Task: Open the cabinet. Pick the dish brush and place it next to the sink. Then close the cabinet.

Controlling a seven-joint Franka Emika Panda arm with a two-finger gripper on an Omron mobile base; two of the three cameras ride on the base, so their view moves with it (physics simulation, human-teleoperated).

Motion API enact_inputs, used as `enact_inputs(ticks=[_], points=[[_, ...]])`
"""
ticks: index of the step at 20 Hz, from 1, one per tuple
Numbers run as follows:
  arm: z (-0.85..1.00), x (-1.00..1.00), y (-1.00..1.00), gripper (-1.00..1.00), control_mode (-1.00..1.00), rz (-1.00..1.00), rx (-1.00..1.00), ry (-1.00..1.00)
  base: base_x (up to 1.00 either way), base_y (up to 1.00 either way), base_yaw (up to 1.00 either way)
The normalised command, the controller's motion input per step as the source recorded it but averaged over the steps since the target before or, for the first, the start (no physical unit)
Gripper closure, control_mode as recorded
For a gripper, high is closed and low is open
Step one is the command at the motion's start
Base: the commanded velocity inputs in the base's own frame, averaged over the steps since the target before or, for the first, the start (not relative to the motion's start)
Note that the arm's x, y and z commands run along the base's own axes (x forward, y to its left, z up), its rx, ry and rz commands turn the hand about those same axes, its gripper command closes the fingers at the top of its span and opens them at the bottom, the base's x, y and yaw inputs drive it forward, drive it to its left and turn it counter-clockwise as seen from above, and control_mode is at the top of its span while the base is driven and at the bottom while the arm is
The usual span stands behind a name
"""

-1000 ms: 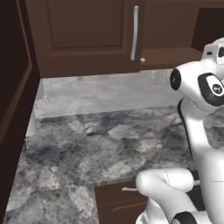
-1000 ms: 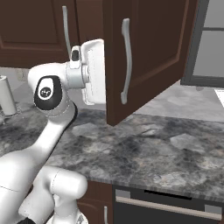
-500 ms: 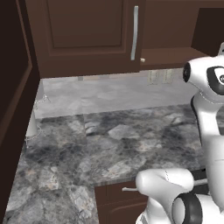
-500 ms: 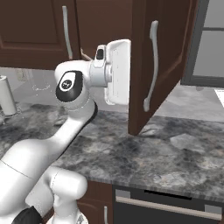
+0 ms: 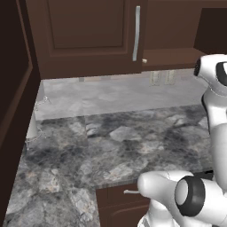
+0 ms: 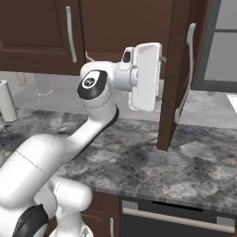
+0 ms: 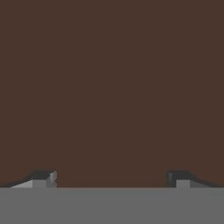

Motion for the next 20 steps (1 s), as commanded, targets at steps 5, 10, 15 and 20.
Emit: enact_inputs(ticks=[5, 10, 15, 20], points=[[0.00, -0.49, 0.26, -1.00, -1.00, 0.07, 0.13, -0.15, 0.00, 0.00, 0.00], [0.00, -0.44, 0.52, -1.00, -1.00, 0.15, 0.13, -0.17, 0.00, 0.00, 0.00], [-0.02, -0.23, 0.55, -1.00, -1.00, 0.21, 0.16, -0.18, 0.00, 0.00, 0.00], [-0.11, -0.02, 0.52, -1.00, -1.00, 0.25, 0.22, -0.19, 0.00, 0.00, 0.00]])
